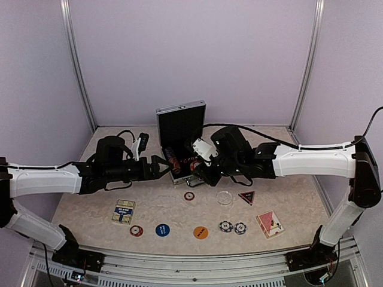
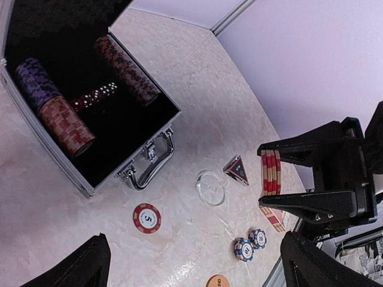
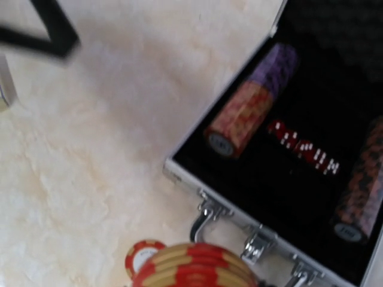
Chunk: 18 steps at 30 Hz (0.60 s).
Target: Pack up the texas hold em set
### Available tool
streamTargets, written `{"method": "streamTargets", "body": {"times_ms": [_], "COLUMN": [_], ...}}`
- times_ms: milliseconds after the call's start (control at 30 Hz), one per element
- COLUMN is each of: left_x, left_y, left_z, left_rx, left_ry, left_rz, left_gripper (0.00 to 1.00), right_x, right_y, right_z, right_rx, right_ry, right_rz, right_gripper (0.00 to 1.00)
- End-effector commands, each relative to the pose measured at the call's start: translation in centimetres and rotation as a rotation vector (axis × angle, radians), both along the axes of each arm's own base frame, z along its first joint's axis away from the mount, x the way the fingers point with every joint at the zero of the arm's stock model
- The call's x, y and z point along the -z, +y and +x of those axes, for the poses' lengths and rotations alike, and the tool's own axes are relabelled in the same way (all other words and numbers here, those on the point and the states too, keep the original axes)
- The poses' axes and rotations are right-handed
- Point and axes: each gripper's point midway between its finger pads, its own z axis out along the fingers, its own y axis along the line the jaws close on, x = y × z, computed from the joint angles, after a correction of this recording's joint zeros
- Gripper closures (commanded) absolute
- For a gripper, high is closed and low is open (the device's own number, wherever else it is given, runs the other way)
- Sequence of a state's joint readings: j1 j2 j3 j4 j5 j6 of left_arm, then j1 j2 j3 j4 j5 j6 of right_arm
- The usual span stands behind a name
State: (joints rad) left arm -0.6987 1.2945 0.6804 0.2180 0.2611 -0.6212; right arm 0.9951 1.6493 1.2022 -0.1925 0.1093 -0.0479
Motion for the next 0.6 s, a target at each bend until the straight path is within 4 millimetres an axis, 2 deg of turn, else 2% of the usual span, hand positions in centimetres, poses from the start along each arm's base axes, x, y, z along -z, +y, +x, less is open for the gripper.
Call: {"method": "streamTargets", "body": {"times_ms": [0,233,400,567], "left_x": [-3.7,-4.0,-4.0,-3.7], "left_y": [-3.4,-6.8,-8.3,-8.9], "left_z": [0.0,0.6,0.3,0.1], "left_rx": [0.078,0.126,0.169,0.181], "left_ry": [-0.069,-0.067,-0.061,-0.060], "left_rz": [-0.080,-0.084,-0.099,-0.097], "left_gripper": [0.01,0.01,0.06,0.11], "right_x": [-2.3,-2.6,-2.7,-3.2], "right_y": [0.7,1.0,0.8,0.6], "right_z": [-0.3,-1.1,-1.3,-1.5], "right_rx": [-0.025,-0.042,-0.042,-0.041], "right_ry": [-0.059,-0.066,-0.067,-0.075], "right_rz": [0.065,0.070,0.070,0.082], "right_gripper": [1.00,1.00,1.00,1.00]}}
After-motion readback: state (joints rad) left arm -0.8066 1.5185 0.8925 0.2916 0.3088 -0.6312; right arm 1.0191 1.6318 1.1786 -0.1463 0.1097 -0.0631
